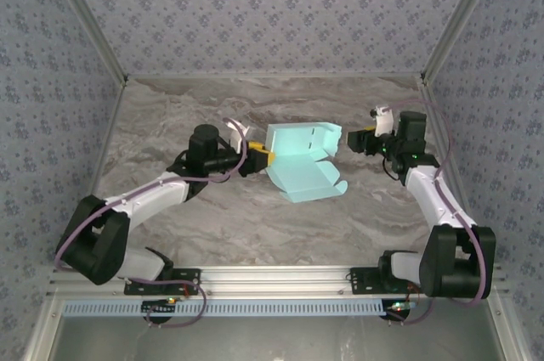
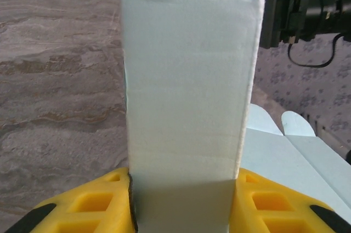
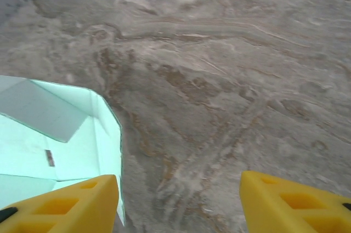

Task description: Fold the paper box

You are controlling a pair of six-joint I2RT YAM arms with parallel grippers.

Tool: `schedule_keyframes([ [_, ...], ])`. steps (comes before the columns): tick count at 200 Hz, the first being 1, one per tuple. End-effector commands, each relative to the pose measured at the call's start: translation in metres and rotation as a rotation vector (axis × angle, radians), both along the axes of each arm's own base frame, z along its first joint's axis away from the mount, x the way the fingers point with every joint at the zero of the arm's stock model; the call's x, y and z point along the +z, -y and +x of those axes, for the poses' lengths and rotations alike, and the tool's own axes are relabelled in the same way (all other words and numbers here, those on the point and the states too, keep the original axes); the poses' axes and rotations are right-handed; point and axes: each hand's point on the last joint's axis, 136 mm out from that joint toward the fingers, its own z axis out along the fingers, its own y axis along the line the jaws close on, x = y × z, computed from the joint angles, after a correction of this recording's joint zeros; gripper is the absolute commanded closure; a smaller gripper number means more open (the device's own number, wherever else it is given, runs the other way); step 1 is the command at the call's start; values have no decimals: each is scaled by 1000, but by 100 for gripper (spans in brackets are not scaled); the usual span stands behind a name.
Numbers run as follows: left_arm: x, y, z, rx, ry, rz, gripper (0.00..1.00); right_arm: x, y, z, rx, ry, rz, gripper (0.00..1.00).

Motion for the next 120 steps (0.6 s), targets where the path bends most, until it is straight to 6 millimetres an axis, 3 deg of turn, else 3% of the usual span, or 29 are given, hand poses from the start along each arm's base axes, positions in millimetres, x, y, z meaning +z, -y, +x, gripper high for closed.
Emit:
schedule_keyframes([
  [1,27,6,-9,-65,14,-78,66,11,-20,-14,142,22,119,39],
  [63,31,5,-26,-146,55,-60,67,24,-38,-26,259,35,192,41],
  [120,43,3,-30,-156,104,-69,67,16,-63,-36,362,-4,171,46],
])
